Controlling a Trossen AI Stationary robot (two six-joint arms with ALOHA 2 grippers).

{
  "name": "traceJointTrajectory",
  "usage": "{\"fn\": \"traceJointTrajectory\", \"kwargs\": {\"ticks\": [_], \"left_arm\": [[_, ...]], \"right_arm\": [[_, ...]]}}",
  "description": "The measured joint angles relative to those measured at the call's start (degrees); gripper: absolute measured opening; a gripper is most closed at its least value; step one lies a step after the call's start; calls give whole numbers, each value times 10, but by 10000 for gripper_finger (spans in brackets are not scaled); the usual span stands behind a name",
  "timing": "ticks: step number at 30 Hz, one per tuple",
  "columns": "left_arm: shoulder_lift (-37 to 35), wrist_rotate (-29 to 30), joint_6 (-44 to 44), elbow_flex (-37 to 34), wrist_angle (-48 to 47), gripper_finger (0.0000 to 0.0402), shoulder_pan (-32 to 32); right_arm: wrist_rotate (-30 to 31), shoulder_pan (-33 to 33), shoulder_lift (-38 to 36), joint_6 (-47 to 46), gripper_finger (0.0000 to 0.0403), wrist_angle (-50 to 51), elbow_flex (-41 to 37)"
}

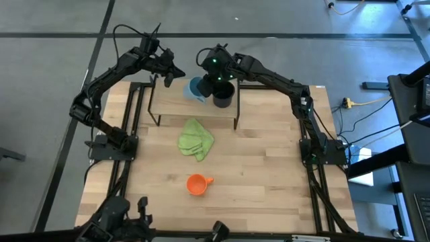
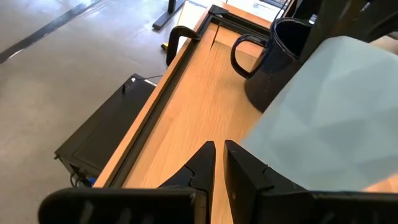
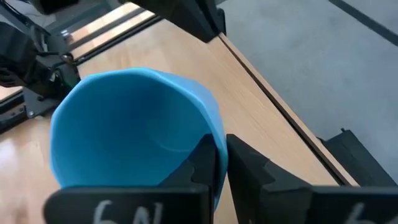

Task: Stack small to large cups/mugs on shelf
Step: Put the blue mug on the shelf

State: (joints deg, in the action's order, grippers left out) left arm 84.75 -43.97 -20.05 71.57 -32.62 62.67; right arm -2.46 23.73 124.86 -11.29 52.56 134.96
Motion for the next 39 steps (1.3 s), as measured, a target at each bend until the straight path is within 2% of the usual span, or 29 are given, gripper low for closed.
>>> {"fn": "traceJointTrajectory", "kwargs": {"ticks": [10, 14, 21, 39], "left_arm": [[0, 0, -1, 0, 0, 27, 0], [0, 26, -10, 0, 0, 27, 0], [0, -22, -11, 0, 1, 27, 0], [0, -24, -14, 0, 4, 27, 0]], "right_arm": [[0, 1, 1, -1, 36, 3, 0], [2, 1, 1, -2, 36, 3, 0], [5, 1, 1, -4, 37, 12, 0], [9, 1, 5, -15, 37, 18, -4]]}}
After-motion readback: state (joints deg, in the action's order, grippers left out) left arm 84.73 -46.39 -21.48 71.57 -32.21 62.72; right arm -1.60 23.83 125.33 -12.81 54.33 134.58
